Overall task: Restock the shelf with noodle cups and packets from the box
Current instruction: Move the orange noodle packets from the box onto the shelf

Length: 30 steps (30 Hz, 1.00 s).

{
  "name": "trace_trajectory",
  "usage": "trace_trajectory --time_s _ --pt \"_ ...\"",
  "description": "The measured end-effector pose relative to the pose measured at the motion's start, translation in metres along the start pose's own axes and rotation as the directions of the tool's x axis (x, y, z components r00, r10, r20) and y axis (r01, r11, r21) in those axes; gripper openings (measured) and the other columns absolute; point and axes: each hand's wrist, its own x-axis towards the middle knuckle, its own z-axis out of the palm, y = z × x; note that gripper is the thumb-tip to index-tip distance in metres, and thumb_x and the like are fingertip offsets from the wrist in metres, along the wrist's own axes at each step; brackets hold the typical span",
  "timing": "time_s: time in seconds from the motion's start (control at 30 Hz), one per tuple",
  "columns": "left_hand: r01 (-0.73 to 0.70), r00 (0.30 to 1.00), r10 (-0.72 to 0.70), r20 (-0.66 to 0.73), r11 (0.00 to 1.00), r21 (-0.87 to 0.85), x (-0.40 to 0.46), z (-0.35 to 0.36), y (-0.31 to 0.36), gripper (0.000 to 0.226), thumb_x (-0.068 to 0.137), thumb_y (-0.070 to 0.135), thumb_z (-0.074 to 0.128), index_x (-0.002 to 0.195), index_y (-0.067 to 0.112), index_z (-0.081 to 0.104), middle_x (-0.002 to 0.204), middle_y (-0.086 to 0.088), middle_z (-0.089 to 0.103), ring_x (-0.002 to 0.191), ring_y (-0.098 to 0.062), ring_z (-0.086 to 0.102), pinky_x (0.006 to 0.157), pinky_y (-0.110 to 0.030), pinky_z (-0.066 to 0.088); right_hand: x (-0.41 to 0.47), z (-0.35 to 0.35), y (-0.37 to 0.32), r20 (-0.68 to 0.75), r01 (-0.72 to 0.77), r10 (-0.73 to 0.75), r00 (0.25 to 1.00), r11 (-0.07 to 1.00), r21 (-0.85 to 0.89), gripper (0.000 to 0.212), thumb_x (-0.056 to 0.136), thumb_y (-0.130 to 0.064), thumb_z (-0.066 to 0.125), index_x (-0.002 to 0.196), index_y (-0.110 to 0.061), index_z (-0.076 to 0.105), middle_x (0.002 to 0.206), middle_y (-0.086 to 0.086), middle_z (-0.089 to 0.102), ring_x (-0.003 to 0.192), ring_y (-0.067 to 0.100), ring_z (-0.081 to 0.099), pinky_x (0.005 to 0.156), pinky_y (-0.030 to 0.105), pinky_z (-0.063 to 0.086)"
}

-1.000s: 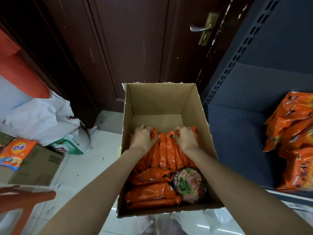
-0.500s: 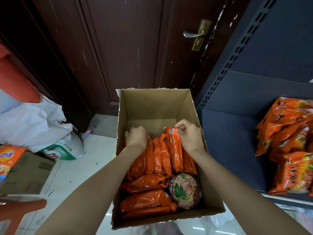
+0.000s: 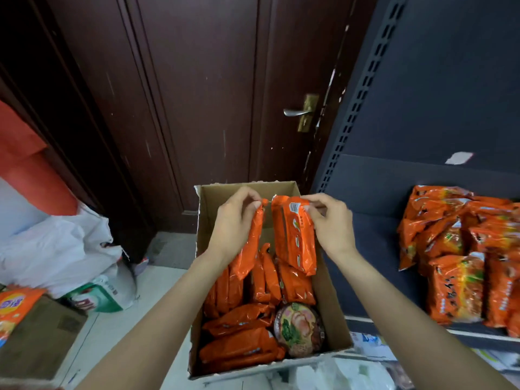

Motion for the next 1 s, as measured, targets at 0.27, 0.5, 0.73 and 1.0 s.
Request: trace_trajectory --time_s 0.27,0.5,0.73,1.0 --pt "-0.189 0.982 0.188 -0.017 0.978 -0.094 0.001 0.062 0.107 0.008 0.097 0.015 0.047 0.094 0.017 0.054 0.095 0.005 0.065 0.093 0.001 0.058 0.082 -0.011 0.044 -0.025 -0.122 0.010 -0.237 0.094 -0.054 0.970 0.983 0.157 0.018 0.091 -0.013 0.058 0.089 -0.030 0.063 0.086 -0.013 0.066 0.085 0.008 0.066 0.075 0.044 0.057" --pt "-0.201 0.975 0.215 0.051 0.959 -0.202 -0.037 0.170 0.177 0.008 0.095 0.011 0.050 0.090 0.014 0.054 0.091 0.005 0.066 0.089 -0.005 0.061 0.085 -0.029 0.046 -0.071 -0.235 0.079 -0.380 0.091 -0.047 0.924 0.991 0.099 0.020 0.090 -0.005 0.058 0.089 -0.024 0.064 0.077 -0.019 0.060 0.071 0.004 0.059 0.067 0.027 0.052" --pt "-0.004 0.990 0.036 0.137 0.974 -0.228 -0.073 0.243 0.167 0.017 0.095 0.013 0.049 0.084 0.025 0.051 0.091 0.002 0.068 0.091 -0.017 0.064 0.082 -0.054 0.052 -0.098 -0.288 0.139 -0.483 0.018 -0.042 0.875 0.998 -0.054 0.011 0.092 -0.005 0.055 0.097 -0.010 0.064 0.088 -0.002 0.061 0.077 0.007 0.054 0.068 0.002 0.035" --pt "0.118 0.985 -0.085 0.153 0.967 -0.225 -0.084 0.264 0.148 0.021 0.097 0.017 0.048 0.081 0.031 0.050 0.093 0.005 0.068 0.090 -0.015 0.065 0.080 -0.056 0.053 -0.094 -0.249 0.184 -0.167 -0.012 -0.007 0.986 0.993 -0.114 0.031 0.095 -0.013 0.053 0.126 -0.011 0.049 0.126 0.005 0.052 0.116 0.015 0.050 0.096 0.021 0.038"
